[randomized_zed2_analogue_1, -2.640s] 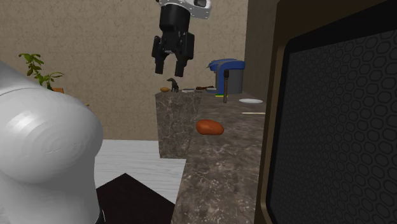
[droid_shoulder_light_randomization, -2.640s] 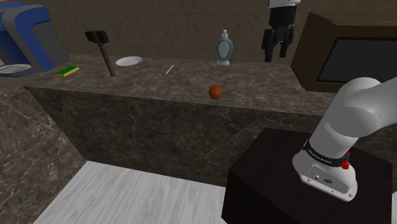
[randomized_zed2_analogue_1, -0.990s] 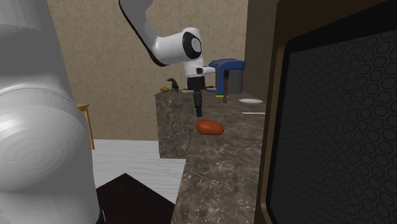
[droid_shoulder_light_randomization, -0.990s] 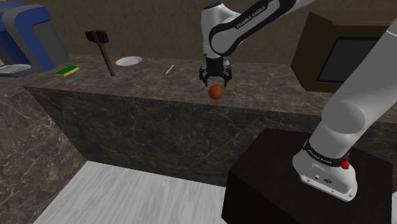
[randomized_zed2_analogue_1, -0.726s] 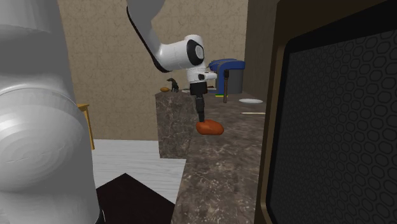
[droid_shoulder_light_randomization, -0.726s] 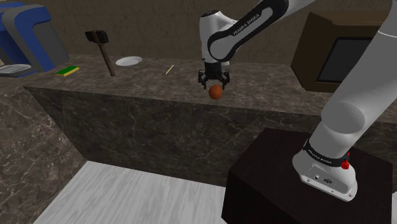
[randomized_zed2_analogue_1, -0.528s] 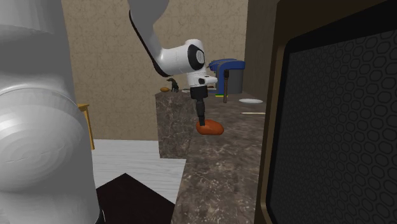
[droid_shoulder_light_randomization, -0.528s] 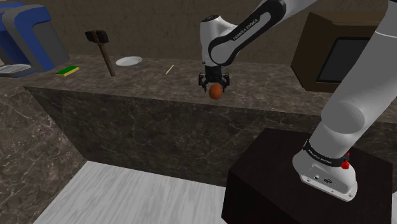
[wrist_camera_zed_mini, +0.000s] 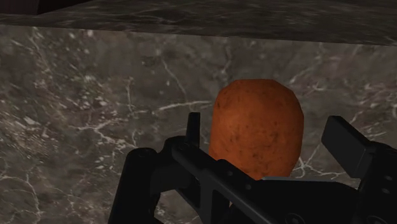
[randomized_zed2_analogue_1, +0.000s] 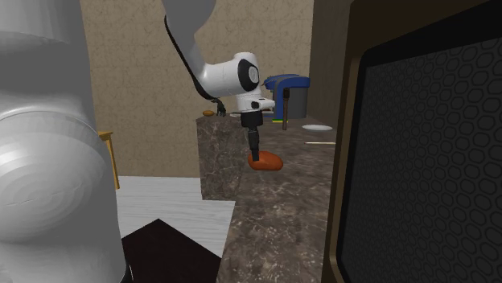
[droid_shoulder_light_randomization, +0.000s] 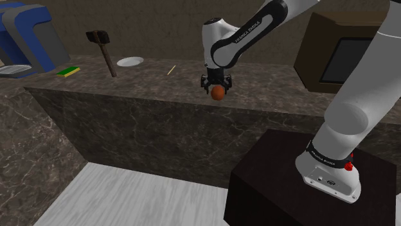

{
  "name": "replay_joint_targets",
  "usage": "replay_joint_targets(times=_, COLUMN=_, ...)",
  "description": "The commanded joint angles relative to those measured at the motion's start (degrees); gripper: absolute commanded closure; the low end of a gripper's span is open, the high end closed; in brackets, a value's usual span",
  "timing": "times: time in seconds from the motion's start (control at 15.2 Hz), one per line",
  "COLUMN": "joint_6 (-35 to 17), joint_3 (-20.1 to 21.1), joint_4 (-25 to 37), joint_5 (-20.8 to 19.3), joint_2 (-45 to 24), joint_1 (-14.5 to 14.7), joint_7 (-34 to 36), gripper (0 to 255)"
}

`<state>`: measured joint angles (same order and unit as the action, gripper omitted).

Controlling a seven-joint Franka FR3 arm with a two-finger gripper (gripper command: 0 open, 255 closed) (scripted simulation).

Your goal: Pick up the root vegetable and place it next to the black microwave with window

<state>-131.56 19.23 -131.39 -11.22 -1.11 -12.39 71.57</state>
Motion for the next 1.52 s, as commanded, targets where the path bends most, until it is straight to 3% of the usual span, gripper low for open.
replay_joint_targets(times=0.0, joint_6=0.0, joint_3=0.0, joint_4=0.0, joint_5=0.0, joint_2=0.0, joint_1=0.0, joint_7=0.0, gripper=0)
replay_joint_targets(times=0.07, joint_6=0.0, joint_3=0.0, joint_4=0.0, joint_5=0.0, joint_2=0.0, joint_1=0.0, joint_7=0.0, gripper=255)
replay_joint_targets(times=0.66, joint_6=0.0, joint_3=0.0, joint_4=0.0, joint_5=0.0, joint_2=0.0, joint_1=0.0, joint_7=0.0, gripper=255)
replay_joint_targets(times=1.45, joint_6=8.8, joint_3=-0.1, joint_4=4.1, joint_5=3.3, joint_2=5.3, joint_1=0.1, joint_7=-3.2, gripper=255)
